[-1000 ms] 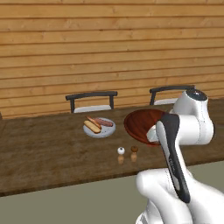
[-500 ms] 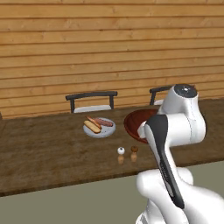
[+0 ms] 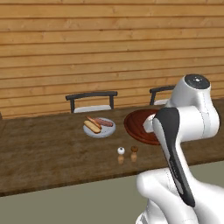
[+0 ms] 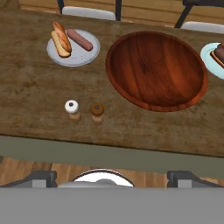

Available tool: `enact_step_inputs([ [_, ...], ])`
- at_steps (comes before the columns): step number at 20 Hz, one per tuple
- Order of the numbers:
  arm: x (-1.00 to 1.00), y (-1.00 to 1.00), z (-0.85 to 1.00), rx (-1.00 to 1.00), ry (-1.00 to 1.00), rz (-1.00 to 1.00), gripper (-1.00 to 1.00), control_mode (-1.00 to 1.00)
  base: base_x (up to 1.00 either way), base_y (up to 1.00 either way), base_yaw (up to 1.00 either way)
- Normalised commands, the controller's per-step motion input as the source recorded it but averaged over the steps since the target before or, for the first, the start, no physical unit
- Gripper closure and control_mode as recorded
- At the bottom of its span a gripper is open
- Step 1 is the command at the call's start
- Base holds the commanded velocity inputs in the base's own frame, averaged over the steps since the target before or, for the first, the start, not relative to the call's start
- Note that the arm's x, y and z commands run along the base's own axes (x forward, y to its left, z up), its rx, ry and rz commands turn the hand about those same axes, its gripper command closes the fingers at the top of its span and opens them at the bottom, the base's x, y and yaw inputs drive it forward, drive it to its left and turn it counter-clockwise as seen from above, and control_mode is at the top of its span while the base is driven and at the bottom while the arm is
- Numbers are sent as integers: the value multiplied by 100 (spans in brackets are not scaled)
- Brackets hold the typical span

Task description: Place one bun and one sausage from the bowl on each plate.

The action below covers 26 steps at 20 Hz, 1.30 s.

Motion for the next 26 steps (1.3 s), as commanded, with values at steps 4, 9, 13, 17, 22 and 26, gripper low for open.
enact_step_inputs([
  [4,47,-29,-15,0,-3,4,-100,-100,0,0,0],
  [9,48,-12,-3,0,0,5,-100,-100,0,0,0],
  [13,57,12,0,0,0,-1,-100,-100,0,0,0],
  [17,100,21,-16,0,0,0,-100,-100,0,0,0],
  [22,69,-34,-15,0,0,0,-100,-100,0,0,0],
  [26,36,-84,-11,0,0,0,-100,-100,0,0,0],
])
